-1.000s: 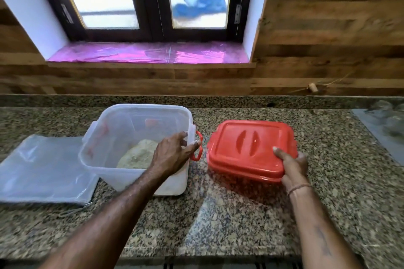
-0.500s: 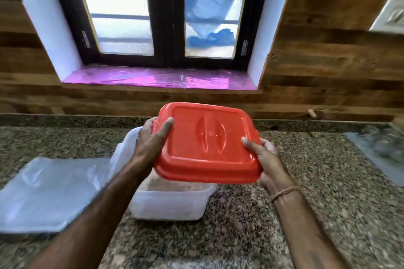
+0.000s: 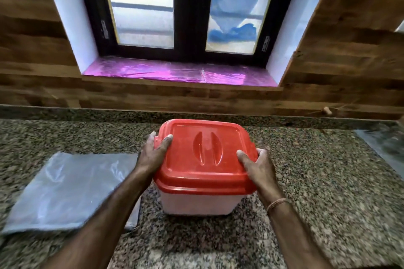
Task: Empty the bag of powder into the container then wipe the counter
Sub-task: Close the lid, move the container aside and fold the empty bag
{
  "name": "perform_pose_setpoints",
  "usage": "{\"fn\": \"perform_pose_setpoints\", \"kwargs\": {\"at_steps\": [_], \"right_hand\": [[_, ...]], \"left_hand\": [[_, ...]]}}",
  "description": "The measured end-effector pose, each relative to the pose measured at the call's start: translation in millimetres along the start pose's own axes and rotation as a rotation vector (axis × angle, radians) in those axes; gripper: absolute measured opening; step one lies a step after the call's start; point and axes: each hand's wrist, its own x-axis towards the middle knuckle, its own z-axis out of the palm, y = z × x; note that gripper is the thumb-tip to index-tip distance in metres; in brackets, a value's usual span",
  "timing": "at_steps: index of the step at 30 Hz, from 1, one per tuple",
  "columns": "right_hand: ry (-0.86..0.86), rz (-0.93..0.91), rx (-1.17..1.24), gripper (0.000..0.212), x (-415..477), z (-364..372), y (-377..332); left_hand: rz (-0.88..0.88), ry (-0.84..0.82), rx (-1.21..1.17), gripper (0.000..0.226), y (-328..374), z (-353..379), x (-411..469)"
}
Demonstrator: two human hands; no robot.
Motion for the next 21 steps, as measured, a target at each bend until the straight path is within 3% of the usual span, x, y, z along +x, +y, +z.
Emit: {"fn": "perform_pose_setpoints", "kwargs": {"at_steps": [2, 4, 8, 10, 11, 13, 16, 18, 21], "right_hand": [[-0.037, 0.029, 0.046, 0.068, -4, 2, 3], [-0.067, 0.07, 0.101, 0.062, -6, 3, 0], [0.01, 0.116, -0.067, 0.071, -1, -2, -2], [-0.074, 0.226, 0.268, 0.078, 2, -2, 1], [-0.141, 0.308, 0.454, 0.085, 3, -4, 3], [-0.186, 0.364, 0.567, 0.087, 3, -6, 5], [0.03, 0.264, 0.348, 0.076, 2, 2, 3], [0.199, 0.142, 0.118, 0.065, 0, 7, -1], [0.235, 0.066, -0.028, 0.049, -2, 5, -6]], "left_hand": [[-0.039, -0.058, -0.017, 0.108, -3, -2, 6], [-0.066, -0.075, -0.053, 0.095, -4, -2, 6], [-0.145, -0.052, -0.098, 0.101, -5, -1, 8], [-0.239, -0.056, -0.151, 0.106, -4, -2, 2], [-0.259, -0.046, -0.154, 0.098, -2, -3, -3], [-0.195, 0.097, -0.018, 0.09, 1, -2, -10], [-0.016, 0.336, 0.289, 0.09, 8, 5, -20], [0.005, 0.277, 0.229, 0.082, 11, 8, -30], [0.035, 0.147, 0.168, 0.083, 3, 7, -36]]}}
